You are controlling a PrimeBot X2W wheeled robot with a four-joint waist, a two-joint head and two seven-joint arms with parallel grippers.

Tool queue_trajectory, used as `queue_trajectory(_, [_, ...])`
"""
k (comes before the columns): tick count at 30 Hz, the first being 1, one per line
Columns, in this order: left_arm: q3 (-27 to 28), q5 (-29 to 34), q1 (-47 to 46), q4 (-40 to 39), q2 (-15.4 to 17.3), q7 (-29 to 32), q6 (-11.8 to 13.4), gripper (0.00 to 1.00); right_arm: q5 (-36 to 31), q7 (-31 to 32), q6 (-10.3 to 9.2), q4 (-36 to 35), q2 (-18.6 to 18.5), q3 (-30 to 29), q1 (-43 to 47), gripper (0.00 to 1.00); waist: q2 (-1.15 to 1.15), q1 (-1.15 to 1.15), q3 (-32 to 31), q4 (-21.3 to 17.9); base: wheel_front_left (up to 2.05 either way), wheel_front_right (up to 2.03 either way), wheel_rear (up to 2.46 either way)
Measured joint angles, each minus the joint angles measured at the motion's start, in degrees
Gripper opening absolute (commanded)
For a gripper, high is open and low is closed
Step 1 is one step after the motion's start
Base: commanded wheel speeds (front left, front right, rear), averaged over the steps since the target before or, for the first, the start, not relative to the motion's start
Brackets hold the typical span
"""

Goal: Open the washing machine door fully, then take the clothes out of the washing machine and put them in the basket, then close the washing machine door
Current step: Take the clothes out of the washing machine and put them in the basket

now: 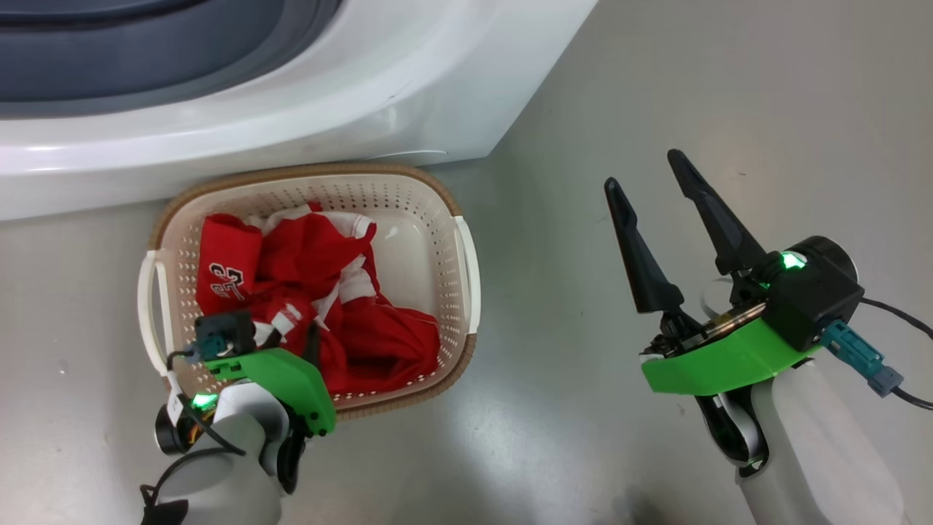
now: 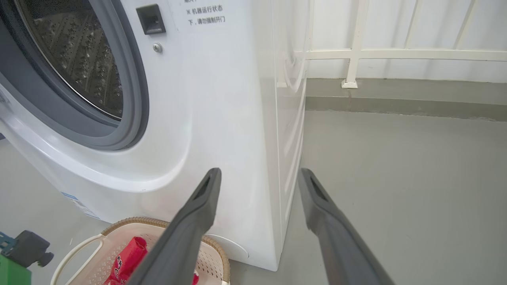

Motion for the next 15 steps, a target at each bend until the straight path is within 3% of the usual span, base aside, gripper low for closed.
queue_trajectory(8, [-1.33,2.29,-0.26,-1.40,0.11,-1.13,0.02,1.00,0.04,0.00,0.00,0.90,0.00,-1.23,-0.36,1.00,0.00,0.00,-1.66,1.40,0.00,0.00,0.00])
queue_trajectory(15, [1.20,5.16,0.83,-12.05,0.70,-1.15,0.38,1.00,-0.44,0.00,0.00,1.77,0.00,-2.21,-0.24,1.00,0.00,0.00,-3.84,2.71,0.00,0.00,0.00])
